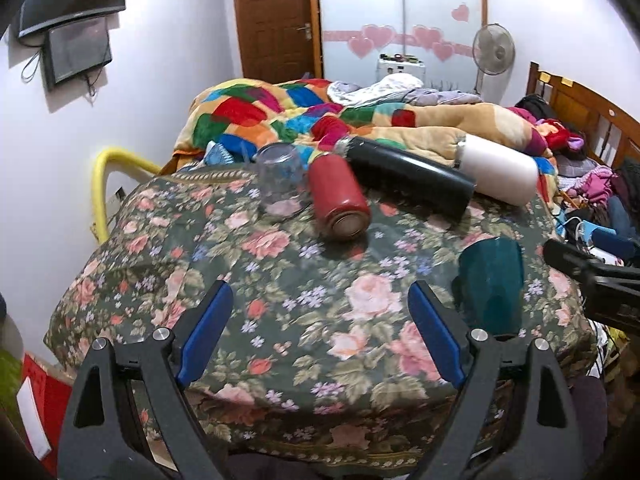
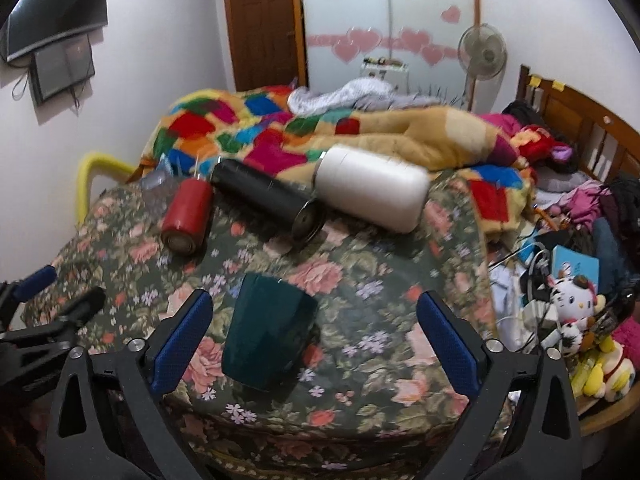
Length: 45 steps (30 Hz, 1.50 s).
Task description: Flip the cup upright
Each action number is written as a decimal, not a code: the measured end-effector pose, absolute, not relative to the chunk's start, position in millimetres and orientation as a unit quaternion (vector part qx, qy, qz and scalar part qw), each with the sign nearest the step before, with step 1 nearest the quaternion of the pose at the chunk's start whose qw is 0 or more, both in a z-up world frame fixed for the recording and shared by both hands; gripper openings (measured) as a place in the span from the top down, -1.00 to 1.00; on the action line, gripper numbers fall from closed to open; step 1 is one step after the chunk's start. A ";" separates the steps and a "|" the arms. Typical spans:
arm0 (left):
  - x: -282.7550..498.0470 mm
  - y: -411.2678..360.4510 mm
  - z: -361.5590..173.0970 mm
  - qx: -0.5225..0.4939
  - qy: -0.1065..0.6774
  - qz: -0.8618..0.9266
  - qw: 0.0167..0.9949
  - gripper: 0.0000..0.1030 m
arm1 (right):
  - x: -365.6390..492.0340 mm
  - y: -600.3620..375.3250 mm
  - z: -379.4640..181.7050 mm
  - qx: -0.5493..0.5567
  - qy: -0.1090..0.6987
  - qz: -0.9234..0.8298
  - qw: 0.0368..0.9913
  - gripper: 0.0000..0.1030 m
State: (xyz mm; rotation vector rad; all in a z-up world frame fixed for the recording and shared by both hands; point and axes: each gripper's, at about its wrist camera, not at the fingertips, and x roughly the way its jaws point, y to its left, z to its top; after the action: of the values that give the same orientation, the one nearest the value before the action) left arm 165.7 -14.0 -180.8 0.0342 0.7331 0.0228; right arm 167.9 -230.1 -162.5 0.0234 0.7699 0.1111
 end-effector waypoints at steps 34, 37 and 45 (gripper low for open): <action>159.0 -12.2 -194.0 -0.001 0.369 0.012 0.929 -0.73 | 234.8 -210.6 -203.6 0.078 0.502 0.124 0.852 -0.38; 159.4 -11.6 -195.0 -0.001 0.371 0.013 0.928 -0.73 | 236.8 -204.4 -199.9 0.056 0.487 0.119 0.864 -0.37; 162.6 -9.7 -197.3 -0.002 0.375 0.015 0.927 -0.73 | 240.9 -195.9 -210.1 0.045 0.492 0.121 0.861 -0.37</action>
State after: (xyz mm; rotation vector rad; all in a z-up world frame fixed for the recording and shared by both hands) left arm 162.6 -9.7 -197.3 -0.0042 0.7687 0.0310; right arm 240.9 -195.9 -210.1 0.0937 1.0323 0.2530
